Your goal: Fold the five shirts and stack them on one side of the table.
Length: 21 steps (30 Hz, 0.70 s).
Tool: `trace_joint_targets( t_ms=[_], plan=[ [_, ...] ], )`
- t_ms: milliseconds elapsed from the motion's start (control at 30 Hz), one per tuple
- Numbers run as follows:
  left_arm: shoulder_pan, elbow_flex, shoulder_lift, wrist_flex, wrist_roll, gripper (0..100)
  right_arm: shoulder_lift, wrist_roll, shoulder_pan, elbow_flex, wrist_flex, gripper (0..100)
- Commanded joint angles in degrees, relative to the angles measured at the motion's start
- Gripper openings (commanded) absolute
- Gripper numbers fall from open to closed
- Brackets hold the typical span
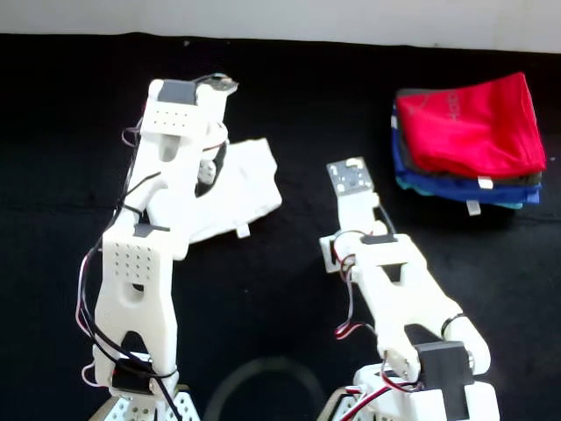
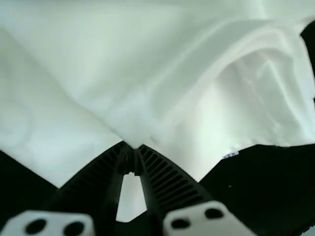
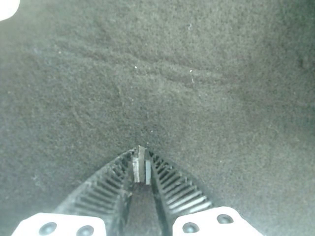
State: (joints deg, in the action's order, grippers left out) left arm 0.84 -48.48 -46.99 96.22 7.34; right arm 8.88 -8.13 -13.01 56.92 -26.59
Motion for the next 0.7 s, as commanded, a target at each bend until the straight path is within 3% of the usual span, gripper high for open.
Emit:
trace_joint_targets(
  t_ms=[0, 300, 433, 567, 667],
  plan=[
    [-0.3, 0.2, 3.7, -7.6, 0.1, 1, -0.9, 0.4, -0.6, -1.4, 1.3, 0.6],
    [6.9, 0.3, 3.6, -33.0, 0.1, 1, -0.9, 0.4, -0.6, -1.4, 1.3, 0.6],
    [9.6, -0.2, 2.3, -40.5, 0.1, 1, -0.9, 0.4, -0.6, -1.4, 1.3, 0.6],
    [10.2, -2.6, 3.9, -39.6, 0.1, 1, -0.9, 0.4, -0.6, -1.4, 1.3, 0.6],
    [10.0, -4.7, 5.9, -30.5, 0.3, 1, -0.9, 0.4, -0.6, -1.4, 1.3, 0.6]
  ],
)
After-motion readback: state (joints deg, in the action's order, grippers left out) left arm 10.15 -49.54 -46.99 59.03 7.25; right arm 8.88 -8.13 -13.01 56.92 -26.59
